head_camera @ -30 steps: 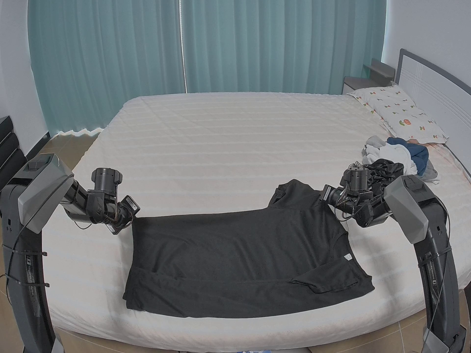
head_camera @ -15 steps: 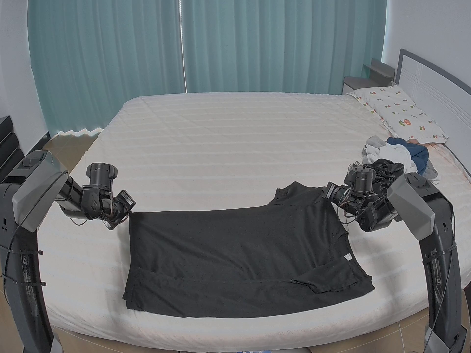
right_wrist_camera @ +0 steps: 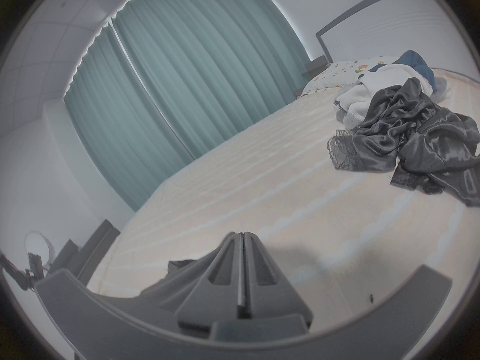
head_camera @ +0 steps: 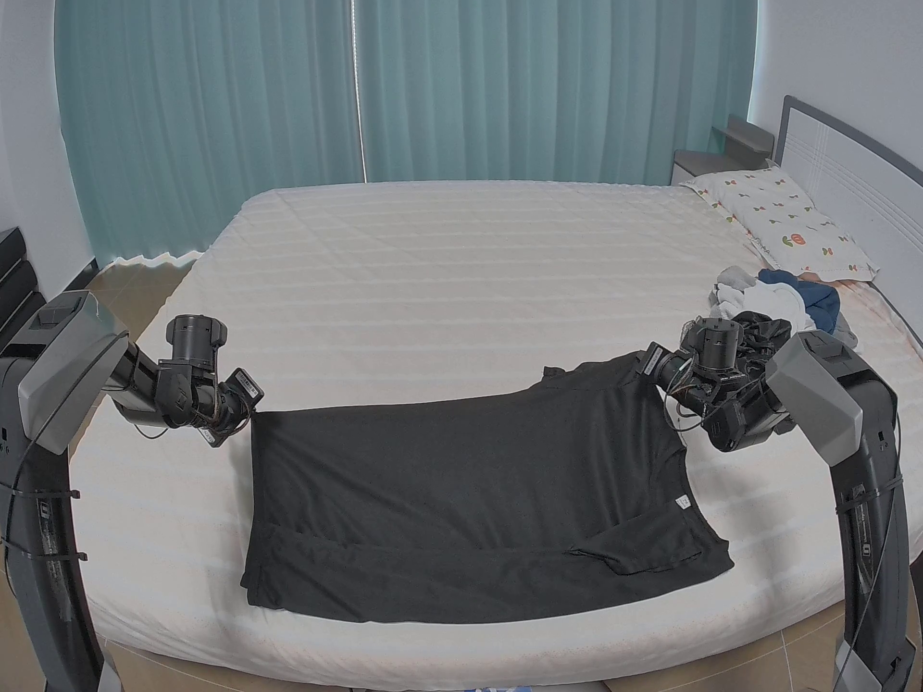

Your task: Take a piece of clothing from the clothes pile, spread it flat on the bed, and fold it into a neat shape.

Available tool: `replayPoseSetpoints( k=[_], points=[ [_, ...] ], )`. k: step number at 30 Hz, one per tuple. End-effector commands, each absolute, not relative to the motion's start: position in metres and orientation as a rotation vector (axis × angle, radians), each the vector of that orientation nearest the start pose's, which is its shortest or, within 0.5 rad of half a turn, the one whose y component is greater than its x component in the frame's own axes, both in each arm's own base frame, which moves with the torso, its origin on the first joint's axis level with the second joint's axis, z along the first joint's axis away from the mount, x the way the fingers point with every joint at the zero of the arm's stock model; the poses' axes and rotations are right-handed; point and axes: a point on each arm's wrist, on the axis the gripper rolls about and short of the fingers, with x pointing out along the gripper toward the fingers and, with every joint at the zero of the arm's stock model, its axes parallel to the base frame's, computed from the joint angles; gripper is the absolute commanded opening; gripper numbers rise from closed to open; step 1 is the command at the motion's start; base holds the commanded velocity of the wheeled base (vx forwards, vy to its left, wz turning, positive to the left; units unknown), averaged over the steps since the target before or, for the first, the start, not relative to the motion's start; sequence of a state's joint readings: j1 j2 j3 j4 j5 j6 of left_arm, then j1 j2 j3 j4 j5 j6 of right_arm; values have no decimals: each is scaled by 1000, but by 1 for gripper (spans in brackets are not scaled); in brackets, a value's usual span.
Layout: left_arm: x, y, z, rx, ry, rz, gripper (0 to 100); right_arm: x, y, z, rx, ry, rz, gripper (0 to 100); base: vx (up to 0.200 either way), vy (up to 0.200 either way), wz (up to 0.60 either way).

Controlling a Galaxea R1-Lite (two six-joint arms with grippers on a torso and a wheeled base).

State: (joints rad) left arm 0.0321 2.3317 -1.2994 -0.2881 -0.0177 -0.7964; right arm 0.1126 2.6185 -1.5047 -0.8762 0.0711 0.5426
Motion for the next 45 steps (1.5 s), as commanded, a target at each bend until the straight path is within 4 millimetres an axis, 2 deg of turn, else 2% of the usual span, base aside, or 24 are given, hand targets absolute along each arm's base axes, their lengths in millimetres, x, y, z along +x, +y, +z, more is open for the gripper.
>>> replayPoseSetpoints(
  k=[1, 7, 11, 17, 22, 32, 45],
  points=[
    [436, 14, 38, -778, 696, 309, 0, 495, 57, 2, 536, 297, 111, 0, 0, 0, 0],
    [435, 14, 37, -770, 701, 306, 0, 491, 57, -3, 530, 309, 108, 0, 0, 0, 0],
    [434, 14, 38, -767, 701, 307, 0, 486, 53, 10, 536, 302, 111, 0, 0, 0, 0],
    [434, 13, 35, -764, 714, 299, 0, 472, 48, 10, 543, 338, 112, 0, 0, 0, 0],
    [434, 10, 34, -737, 722, 281, 0, 465, 46, 18, 550, 324, 127, 0, 0, 0, 0],
    [434, 11, 34, -716, 724, 272, 0, 461, 36, 14, 553, 327, 105, 0, 0, 0, 0],
    [434, 10, 32, -696, 732, 265, 0, 453, 36, 3, 552, 379, 107, 0, 0, 0, 0]
  ],
)
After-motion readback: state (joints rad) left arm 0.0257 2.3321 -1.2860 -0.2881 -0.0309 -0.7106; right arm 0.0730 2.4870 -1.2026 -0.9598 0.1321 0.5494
